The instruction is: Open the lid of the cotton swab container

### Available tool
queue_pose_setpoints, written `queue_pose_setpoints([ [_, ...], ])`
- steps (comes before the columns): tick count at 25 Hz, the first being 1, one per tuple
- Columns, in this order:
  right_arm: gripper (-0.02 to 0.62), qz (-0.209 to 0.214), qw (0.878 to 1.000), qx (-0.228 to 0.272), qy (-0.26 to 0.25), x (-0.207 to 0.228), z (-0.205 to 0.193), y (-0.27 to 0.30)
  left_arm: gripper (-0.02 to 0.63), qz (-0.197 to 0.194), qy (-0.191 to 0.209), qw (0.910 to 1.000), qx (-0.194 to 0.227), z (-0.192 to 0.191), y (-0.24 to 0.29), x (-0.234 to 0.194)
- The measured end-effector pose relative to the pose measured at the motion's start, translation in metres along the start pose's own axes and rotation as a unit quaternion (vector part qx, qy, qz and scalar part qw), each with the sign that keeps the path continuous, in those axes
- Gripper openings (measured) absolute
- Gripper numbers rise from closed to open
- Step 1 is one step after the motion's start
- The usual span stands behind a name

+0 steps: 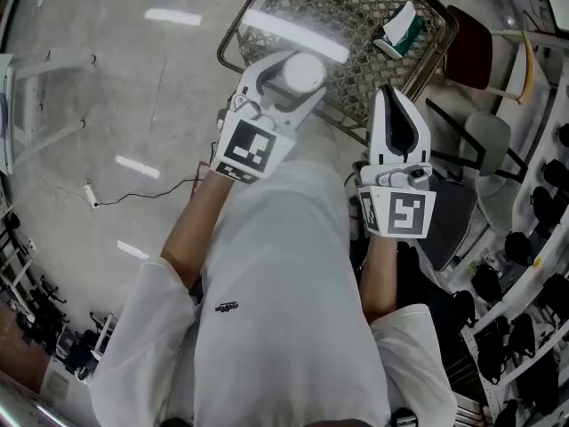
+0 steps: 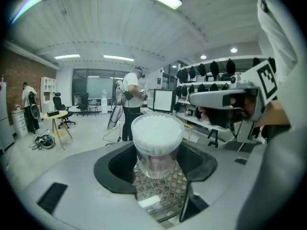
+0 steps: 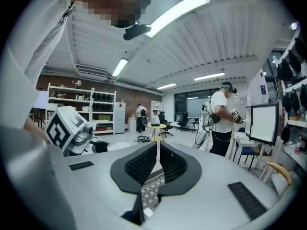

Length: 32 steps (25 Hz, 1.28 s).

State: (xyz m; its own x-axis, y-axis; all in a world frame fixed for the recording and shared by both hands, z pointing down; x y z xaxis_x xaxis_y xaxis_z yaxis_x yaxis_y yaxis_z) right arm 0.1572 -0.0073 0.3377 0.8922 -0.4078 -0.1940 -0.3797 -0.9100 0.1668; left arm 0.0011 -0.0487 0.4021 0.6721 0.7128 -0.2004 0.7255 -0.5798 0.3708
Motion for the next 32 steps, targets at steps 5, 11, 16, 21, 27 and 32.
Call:
queue_pose_setpoints([
  [5, 0.0, 0.001, 1.0, 0.017, 0.008, -0.009, 0.019, -0.013, 0.25, 0.001, 0.006, 1.0, 0.003, 0.02, -0.029, 0.009],
  [11, 0.0, 0.025, 1.0, 0.017, 0.007, -0.02, 0.033, -0.014, 0.25, 0.006, 0.015, 0.9998, -0.007, 0.03, -0.047, 0.013],
  [16, 0.0, 0.052, 0.999, 0.014, -0.006, -0.027, 0.042, -0.012, 0.25, 0.003, 0.015, 0.9999, -0.003, 0.032, -0.054, 0.014],
  [21, 0.048, 0.099, 0.995, 0.011, -0.019, -0.045, 0.056, -0.007, 0.25, 0.001, 0.015, 0.9999, -0.007, 0.033, -0.058, 0.008],
  [27, 0.178, 0.153, 0.987, 0.001, -0.042, -0.063, 0.071, 0.007, 0.25, -0.002, 0.034, 0.9992, -0.019, 0.039, -0.056, 0.008],
  [32, 0.221, 0.183, 0.983, -0.014, -0.026, -0.073, 0.071, 0.02, 0.25, 0.005, 0.052, 0.9981, -0.033, 0.042, -0.057, 0.008],
])
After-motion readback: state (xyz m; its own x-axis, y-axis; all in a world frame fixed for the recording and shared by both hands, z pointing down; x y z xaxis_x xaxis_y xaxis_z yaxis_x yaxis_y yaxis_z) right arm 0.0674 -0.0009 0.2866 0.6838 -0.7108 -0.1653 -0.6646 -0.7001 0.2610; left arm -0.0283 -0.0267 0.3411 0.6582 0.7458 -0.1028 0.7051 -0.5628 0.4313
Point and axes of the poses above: the fingertips, and each gripper's own axes: y forward along the fingers, x to its right, z out of its top, the point moved 7 cm from there along -y, backward along the fingers, and after that the axes turned 8 degrees about -y, right-handed, at the moved point
